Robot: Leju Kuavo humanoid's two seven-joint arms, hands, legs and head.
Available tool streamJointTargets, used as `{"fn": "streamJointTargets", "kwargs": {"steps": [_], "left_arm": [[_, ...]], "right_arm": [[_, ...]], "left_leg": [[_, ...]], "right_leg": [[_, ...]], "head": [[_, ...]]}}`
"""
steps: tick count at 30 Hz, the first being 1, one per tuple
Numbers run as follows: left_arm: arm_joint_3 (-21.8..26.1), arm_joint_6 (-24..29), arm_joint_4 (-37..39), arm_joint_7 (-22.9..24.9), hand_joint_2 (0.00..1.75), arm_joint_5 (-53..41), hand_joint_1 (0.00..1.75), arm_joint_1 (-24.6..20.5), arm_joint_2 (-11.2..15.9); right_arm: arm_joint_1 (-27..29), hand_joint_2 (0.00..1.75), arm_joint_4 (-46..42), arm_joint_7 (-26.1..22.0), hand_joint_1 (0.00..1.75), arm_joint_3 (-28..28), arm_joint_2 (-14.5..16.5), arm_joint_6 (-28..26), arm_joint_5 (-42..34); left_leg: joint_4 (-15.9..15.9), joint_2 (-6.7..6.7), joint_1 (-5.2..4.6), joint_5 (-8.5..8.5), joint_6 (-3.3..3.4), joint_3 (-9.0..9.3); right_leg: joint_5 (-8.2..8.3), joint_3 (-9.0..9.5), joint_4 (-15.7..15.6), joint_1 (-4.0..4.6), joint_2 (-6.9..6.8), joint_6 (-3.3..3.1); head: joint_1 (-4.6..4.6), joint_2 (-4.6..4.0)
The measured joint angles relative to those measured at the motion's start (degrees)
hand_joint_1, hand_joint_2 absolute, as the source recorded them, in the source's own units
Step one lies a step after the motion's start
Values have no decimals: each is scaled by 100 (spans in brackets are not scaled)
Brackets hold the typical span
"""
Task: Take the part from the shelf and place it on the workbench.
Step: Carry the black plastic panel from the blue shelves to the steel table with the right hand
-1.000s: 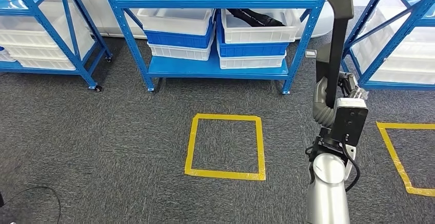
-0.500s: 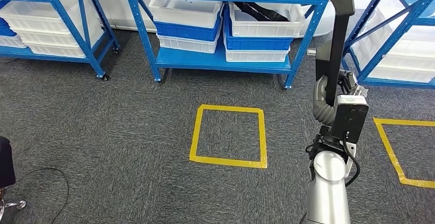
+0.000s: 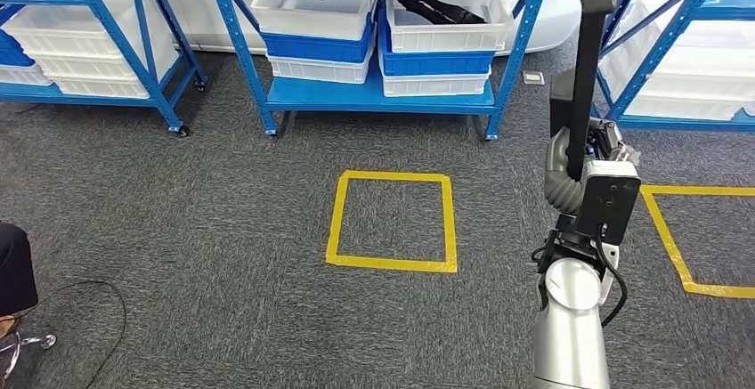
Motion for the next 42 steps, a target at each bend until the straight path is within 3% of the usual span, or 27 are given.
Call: {"fn": "streamJointTargets", "kwargs": {"steps": [1,2,3,4,6,8,13,19,25,27,30,32,33,35,36,38,41,42], "left_arm": [[0,0,0,-1,175,-2,0,3,3],[0,0,0,-1,175,-5,0,6,7],[0,0,0,-2,175,-10,0,9,8],[0,-1,0,-3,175,-19,0,11,10],[0,-5,0,-6,175,-43,0,10,20],[0,-16,-1,-13,175,-66,0,10,32],[0,-55,0,-17,175,-128,0,12,35],[-2,-55,0,-16,175,-201,0,12,38],[-4,-54,0,-8,175,-234,0,11,41],[-4,-50,0,-2,175,-242,0,9,40],[-4,-46,0,3,175,-248,0,8,43],[-4,-42,0,3,175,-248,0,13,42],[-4,-39,0,3,175,-248,0,14,39],[-4,-35,0,3,175,-246,0,11,36],[-4,-26,0,5,175,-243,0,8,36],[-4,1,0,10,175,-228,0,5,38],[-4,29,1,16,175,-193,0,22,36],[-4,35,1,17,175,-185,0,26,34]], "right_arm": [[3,175,3,0,175,-1,-2,0,-1],[7,175,7,1,175,-5,-6,0,-2],[10,175,10,1,175,-11,-11,0,-4],[11,175,13,1,175,-19,-16,0,-5],[0,175,13,1,175,-36,-25,0,-7],[-28,175,17,0,175,-51,-36,-2,-11],[-47,175,44,-15,175,-92,-105,-34,-42],[-44,175,78,-8,175,-131,-190,-169,-37],[-40,175,83,-4,175,-163,-229,-218,-9],[-37,175,83,-3,175,-170,-252,-238,-7],[-7,175,91,-3,175,-174,-309,-278,-19],[40,175,103,-3,175,-177,-347,-302,-33],[57,175,106,-3,175,-180,-360,-309,-38],[64,175,106,-3,175,-185,-377,-314,-39],[62,175,105,-3,175,-185,-383,-314,-39],[59,175,107,-4,175,-186,-391,-315,-41],[55,175,120,-3,175,-192,-394,-315,-51],[52,175,126,-3,175,-194,-393,-315,-54]], "left_leg": [[379,-1,5,-178,-22,-122],[606,-1,8,-242,-32,-165],[616,-1,9,-198,-31,-102],[391,0,10,-70,-19,82],[-410,-9,4,189,35,623],[-927,-20,-19,261,94,933],[-1039,-24,-81,275,126,904],[-1004,-26,-147,314,217,827],[-995,-28,-142,357,326,766],[-1044,-28,-106,409,397,766],[-1061,-54,-91,453,444,725],[-1057,-109,-92,478,428,691],[-1055,-143,-91,491,412,681],[-1047,-213,-87,514,371,671],[-1035,-246,-96,519,344,662],[-1016,-299,-107,538,274,629],[-990,-337,-85,559,165,561],[-882,-293,-75,475,133,506]], "right_leg": [[36,-46,8,7,0,0],[64,-90,17,12,2,5],[82,-124,28,15,3,15],[94,-145,37,15,4,24],[104,-165,51,28,4,42],[124,-190,58,49,3,78],[145,-258,84,88,-1,133],[227,-310,36,10,-2,268],[269,-368,40,-21,-6,357],[122,-484,273,-7,-1,347],[-389,-966,1347,-5,6,274],[-540,-1154,1808,-7,6,301],[-480,-1077,1696,-9,9,338],[-196,-633,894,-28,73,412],[-68,-426,500,-32,121,417],[57,-240,116,-24,173,362],[124,-272,115,-20,82,230],[145,-276,108,-33,50,189]], "head": [[-2,0],[-3,0],[-3,0],[-4,0],[-3,0],[-2,0],[19,0],[16,0],[13,0],[20,0],[35,0],[37,0],[37,0],[38,0],[39,0],[41,0],[39,0],[23,0]]}}
